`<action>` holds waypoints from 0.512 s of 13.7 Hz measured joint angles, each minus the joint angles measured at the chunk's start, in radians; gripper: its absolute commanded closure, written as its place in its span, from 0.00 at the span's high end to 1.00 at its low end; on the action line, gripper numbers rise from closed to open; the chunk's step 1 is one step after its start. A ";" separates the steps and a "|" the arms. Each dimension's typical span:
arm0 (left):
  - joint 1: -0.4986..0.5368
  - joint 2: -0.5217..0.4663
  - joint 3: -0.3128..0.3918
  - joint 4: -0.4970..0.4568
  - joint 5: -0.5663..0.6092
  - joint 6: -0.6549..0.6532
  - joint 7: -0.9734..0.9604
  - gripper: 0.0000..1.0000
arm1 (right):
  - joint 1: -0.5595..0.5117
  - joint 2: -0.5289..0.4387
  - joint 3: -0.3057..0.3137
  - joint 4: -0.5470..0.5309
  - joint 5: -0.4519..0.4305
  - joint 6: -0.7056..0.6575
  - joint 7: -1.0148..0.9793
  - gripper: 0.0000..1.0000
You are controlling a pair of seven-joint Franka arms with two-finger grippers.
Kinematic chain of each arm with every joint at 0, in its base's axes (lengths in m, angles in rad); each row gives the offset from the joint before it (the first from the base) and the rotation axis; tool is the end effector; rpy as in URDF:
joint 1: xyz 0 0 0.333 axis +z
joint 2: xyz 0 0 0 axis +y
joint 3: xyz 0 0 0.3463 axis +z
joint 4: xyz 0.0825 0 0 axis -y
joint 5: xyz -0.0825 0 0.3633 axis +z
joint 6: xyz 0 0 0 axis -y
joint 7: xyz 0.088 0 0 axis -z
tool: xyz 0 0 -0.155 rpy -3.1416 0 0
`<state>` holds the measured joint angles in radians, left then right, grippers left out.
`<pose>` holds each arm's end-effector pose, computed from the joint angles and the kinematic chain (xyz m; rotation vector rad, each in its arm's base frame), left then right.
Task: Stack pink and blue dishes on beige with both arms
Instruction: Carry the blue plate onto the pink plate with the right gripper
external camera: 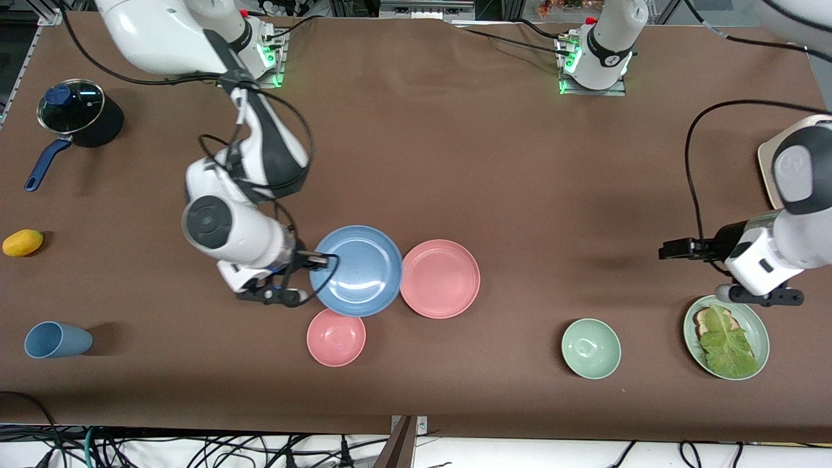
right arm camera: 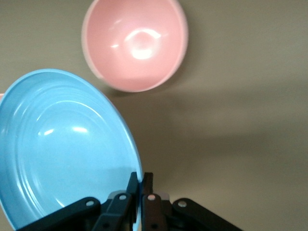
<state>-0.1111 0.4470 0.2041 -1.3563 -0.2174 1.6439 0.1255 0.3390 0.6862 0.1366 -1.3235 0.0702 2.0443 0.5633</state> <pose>0.6601 0.0065 0.4447 2.9929 -0.0197 -0.2035 0.6651 0.3259 0.3213 -2.9834 0.2255 0.0586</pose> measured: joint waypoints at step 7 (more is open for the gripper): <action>0.064 -0.124 -0.001 -0.014 0.000 -0.102 0.003 1.00 | 0.164 0.132 0.002 -0.002 0.000 0.349 0.334 0.00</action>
<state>-0.0471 0.3227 0.2031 -1.3703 -0.2174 1.5422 0.1284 0.5033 0.8186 0.1384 -1.3252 0.0702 2.3938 0.8976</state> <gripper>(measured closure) 0.000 0.947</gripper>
